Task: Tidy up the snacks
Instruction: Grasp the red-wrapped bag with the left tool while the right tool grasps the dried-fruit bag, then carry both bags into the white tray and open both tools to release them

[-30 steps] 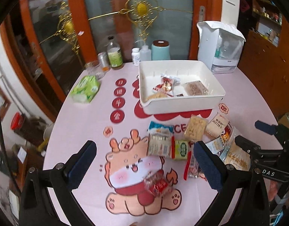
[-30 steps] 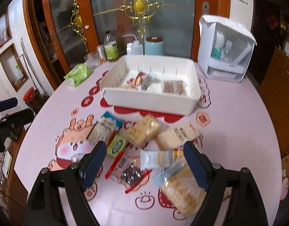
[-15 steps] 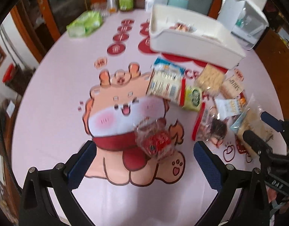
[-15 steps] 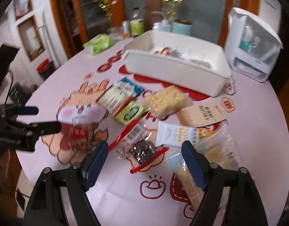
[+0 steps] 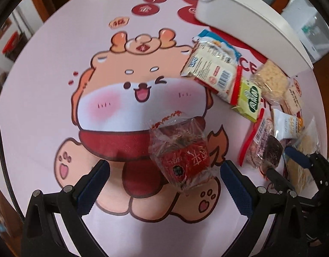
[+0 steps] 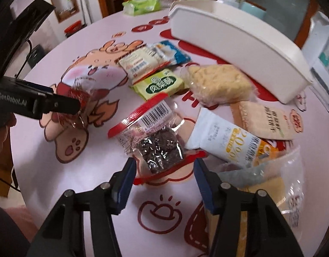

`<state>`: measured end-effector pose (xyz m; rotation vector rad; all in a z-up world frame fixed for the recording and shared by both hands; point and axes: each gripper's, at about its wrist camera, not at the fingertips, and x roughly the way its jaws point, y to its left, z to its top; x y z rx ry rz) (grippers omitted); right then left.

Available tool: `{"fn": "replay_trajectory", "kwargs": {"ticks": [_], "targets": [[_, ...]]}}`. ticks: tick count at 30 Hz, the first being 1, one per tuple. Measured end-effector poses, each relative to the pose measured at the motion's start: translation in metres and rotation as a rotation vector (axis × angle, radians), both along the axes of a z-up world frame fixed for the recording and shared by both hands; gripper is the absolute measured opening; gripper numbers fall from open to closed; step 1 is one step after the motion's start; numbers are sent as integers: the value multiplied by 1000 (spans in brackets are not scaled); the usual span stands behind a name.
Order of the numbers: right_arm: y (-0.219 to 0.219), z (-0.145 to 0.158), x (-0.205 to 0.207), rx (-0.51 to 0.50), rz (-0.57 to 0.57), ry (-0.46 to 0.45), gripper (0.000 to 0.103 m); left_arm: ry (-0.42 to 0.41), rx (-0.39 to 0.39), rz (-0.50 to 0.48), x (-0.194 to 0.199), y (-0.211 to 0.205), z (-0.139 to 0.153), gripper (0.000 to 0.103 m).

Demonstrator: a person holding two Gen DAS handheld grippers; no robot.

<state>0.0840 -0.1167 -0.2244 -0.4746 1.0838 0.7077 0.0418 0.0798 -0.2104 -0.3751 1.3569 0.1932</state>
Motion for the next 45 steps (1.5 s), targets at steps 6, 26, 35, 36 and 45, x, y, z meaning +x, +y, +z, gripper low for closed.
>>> {"fn": "replay_trajectory", "kwargs": {"ticks": [6, 26, 35, 36, 45], "targets": [[8, -5, 2, 0, 28, 5, 50, 28, -21, 40, 1, 7, -14, 102], [-2, 4, -16, 211, -75, 124, 12, -8, 4, 1, 17, -19, -9, 41], [-14, 52, -25, 306, -149, 39, 12, -120, 8, -74, 16, -32, 39, 40], [-17, 62, -25, 325, -163, 22, 12, -150, 0, -84, 16, -33, 50, 40], [-34, 119, -6, 426, -278, -103, 12, -371, -34, -154, 23, -24, 146, 40]]}}
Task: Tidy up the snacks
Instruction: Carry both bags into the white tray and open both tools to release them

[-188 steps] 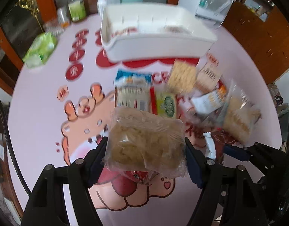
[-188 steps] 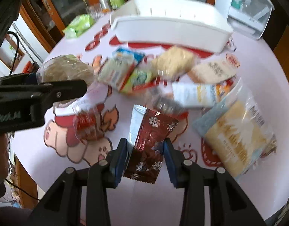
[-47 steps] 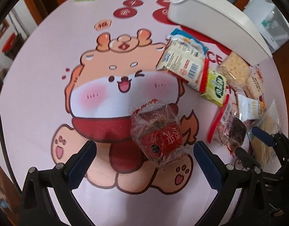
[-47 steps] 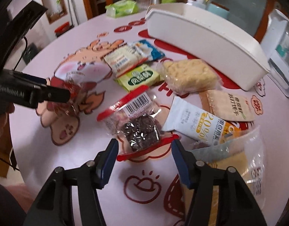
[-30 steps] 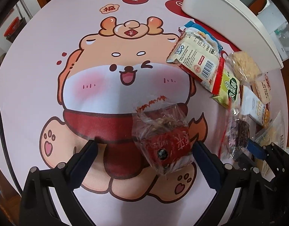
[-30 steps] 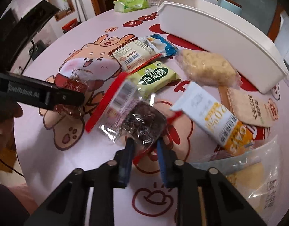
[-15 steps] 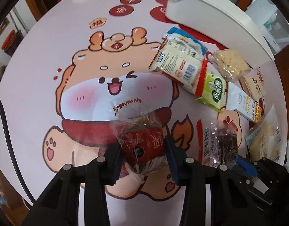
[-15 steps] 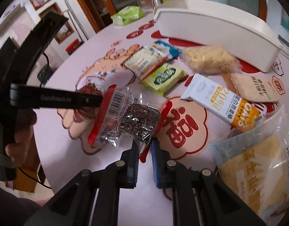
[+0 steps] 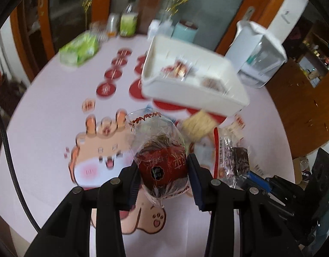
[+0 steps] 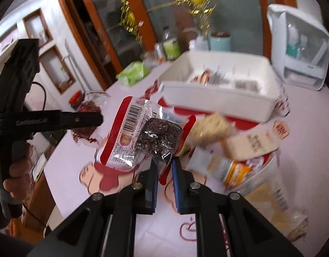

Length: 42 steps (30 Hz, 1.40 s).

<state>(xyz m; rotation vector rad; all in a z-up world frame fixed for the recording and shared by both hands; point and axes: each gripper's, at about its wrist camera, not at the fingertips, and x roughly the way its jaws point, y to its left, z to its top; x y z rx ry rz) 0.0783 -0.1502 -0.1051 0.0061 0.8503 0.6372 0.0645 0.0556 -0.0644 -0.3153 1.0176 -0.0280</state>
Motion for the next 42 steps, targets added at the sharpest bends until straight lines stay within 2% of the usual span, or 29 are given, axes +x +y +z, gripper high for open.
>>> {"fn": "replay_trajectory", "kwargs": {"ticks": [8, 14, 16, 23, 27, 31, 36, 40, 41, 42], "targets": [[-14, 50, 35, 33, -166, -94, 12, -161, 61, -90, 28, -9, 68, 40], [-18, 81, 69, 25, -280, -160, 12, -235, 66, -112, 77, -12, 106, 40], [-18, 92, 82, 23, -322, -176, 12, -266, 78, -113, 92, -14, 114, 40], [-19, 117, 121, 36, -440, -240, 12, -289, 95, -117, 148, -22, 128, 40], [-18, 111, 140, 43, -482, -227, 12, -285, 109, -129, 175, -30, 125, 40], [-12, 93, 156, 21, -505, -192, 12, -265, 128, -129, 198, -35, 109, 40], [-8, 65, 179, -20, -533, -142, 12, -213, 157, -119, 228, -35, 77, 40], [-1, 39, 200, -64, -527, -83, 13, -141, 178, -113, 253, -33, 44, 41], [2, 31, 205, -79, -514, -62, 13, -121, 178, -109, 258, -32, 36, 43], [5, 25, 209, -96, -503, -42, 15, -104, 176, -102, 262, -30, 28, 52]]}}
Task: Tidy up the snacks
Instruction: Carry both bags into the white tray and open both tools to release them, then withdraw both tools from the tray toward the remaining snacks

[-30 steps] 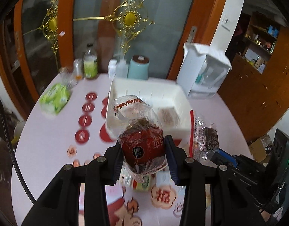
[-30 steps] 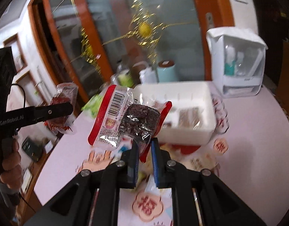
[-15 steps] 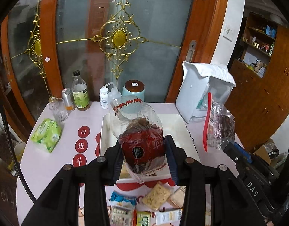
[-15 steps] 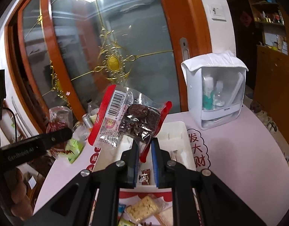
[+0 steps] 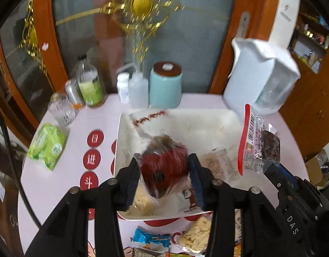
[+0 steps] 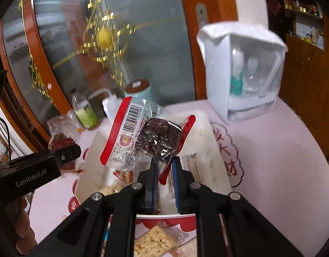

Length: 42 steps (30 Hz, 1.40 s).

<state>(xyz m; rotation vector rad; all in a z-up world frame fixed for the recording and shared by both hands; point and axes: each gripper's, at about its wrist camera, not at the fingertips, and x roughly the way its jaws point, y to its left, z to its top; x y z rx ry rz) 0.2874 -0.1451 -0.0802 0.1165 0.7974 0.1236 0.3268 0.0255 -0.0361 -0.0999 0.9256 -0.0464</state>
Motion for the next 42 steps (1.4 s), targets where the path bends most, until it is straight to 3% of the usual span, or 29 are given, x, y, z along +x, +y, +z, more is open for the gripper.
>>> {"fn": "replay_trajectory", "kwargs": {"ticks": [3, 9, 15, 22, 30, 42], "targets": [[9, -19, 11, -67, 9, 79, 20, 22, -18, 11, 7, 5, -15, 85], [12, -25, 4, -87, 4, 94, 36, 55, -53, 8, 8, 13, -21, 86], [9, -15, -11, -62, 4, 76, 37, -2, -7, 25, -9, 16, -3, 93], [6, -2, -41, -70, -14, 36, 38, -85, -19, 49, -41, 16, 29, 102], [6, 7, -99, -50, 3, -11, 40, -125, -28, 60, -105, 11, 42, 102], [-11, 10, -193, -42, 53, -43, 41, -77, -44, 43, -203, -3, 34, 102]]}}
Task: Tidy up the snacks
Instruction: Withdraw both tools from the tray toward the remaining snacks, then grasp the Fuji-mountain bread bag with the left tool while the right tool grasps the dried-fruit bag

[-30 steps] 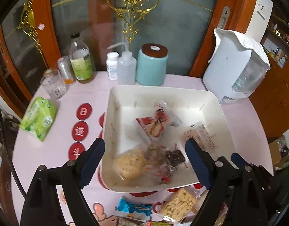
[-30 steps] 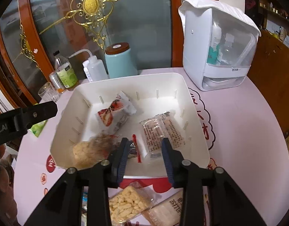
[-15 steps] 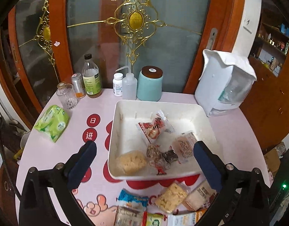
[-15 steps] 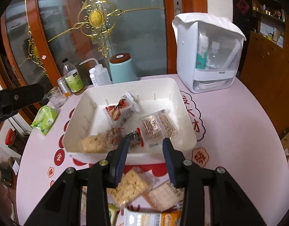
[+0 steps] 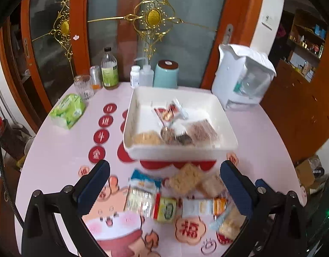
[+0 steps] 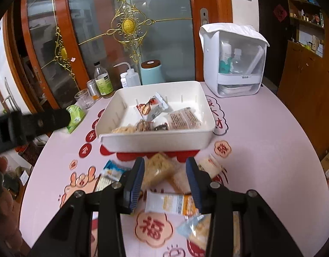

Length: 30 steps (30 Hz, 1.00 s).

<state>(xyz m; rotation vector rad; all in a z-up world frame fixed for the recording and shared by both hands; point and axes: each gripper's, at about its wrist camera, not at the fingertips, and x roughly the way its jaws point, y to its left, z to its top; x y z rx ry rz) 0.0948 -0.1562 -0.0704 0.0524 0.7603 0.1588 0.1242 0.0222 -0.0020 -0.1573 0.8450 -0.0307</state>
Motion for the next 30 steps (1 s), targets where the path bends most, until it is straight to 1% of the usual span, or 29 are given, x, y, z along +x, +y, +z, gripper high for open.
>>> {"fn": "replay_trajectory", "kwargs": {"ticks": [6, 12, 20, 25, 30], "targets": [[-25, -5, -31, 5, 3, 8, 41, 58, 66, -49, -43, -21, -18, 102], [-65, -19, -54, -7, -24, 40, 41, 122, 115, -114, -70, -50, -37, 102], [-134, -51, -72, -6, -108, 123, 41, 201, 126, -197, -85, -92, -60, 102], [-172, -65, -79, 35, -153, 160, 41, 231, 118, -239, -86, -117, -69, 102], [-196, -75, -79, 70, -174, 174, 41, 255, 97, -279, -83, -138, -77, 102]]}}
